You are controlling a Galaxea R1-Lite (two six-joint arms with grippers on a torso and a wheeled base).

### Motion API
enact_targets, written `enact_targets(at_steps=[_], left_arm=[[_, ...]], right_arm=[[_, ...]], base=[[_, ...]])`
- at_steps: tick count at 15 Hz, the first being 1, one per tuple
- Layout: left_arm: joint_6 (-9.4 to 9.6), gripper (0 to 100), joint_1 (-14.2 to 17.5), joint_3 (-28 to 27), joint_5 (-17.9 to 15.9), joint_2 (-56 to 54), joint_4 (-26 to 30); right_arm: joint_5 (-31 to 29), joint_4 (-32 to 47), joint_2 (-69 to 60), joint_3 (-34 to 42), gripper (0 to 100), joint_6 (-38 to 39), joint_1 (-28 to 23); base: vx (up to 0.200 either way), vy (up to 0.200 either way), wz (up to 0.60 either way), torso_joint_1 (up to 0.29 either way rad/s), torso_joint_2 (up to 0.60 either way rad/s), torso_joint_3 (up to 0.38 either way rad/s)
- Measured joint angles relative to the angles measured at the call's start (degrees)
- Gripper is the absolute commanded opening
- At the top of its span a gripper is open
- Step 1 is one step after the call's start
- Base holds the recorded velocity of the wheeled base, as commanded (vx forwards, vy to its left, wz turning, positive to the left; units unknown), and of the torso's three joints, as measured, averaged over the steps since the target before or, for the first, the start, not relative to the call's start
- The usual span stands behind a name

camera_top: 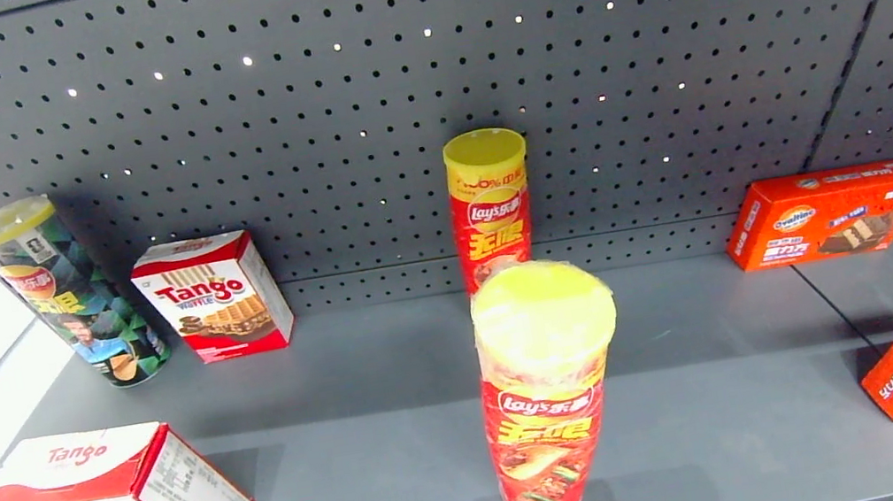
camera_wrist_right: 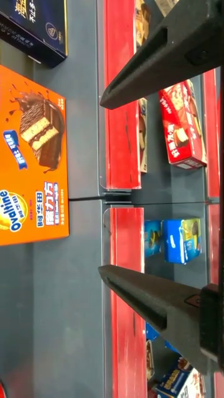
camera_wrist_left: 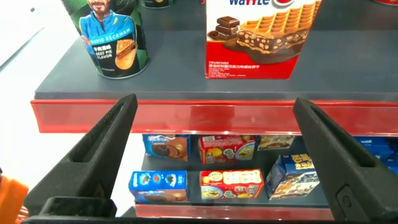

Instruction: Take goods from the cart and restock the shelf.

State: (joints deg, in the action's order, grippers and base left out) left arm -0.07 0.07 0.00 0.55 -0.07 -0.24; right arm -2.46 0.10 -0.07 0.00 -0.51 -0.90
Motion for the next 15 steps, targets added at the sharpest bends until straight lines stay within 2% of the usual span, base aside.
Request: enact_targets(at_steps=[3,5,15], left_arm=[[0.17,100,0.0,0.0,0.0,0.0,0.0],[0.05,100,0.0,0.0,0.2,0.0,0.0],[0.00,100,0.0,0.0,0.0,0.0,0.0]], right_arm=[[-0.1,0.0,0.0,0.0,100,0.0,0.0],[-0.1,0.0,0.0,0.0,100,0.0,0.0],[0.0,0.0,0.0,0.0,100,0.0,0.0]], base=[[0.000,0.000,0.00,0.000,0.00,0.000],[-0.200,0.000,0.00,0.010,0.00,0.000],[0.000,0.000,0.00,0.000,0.00,0.000]])
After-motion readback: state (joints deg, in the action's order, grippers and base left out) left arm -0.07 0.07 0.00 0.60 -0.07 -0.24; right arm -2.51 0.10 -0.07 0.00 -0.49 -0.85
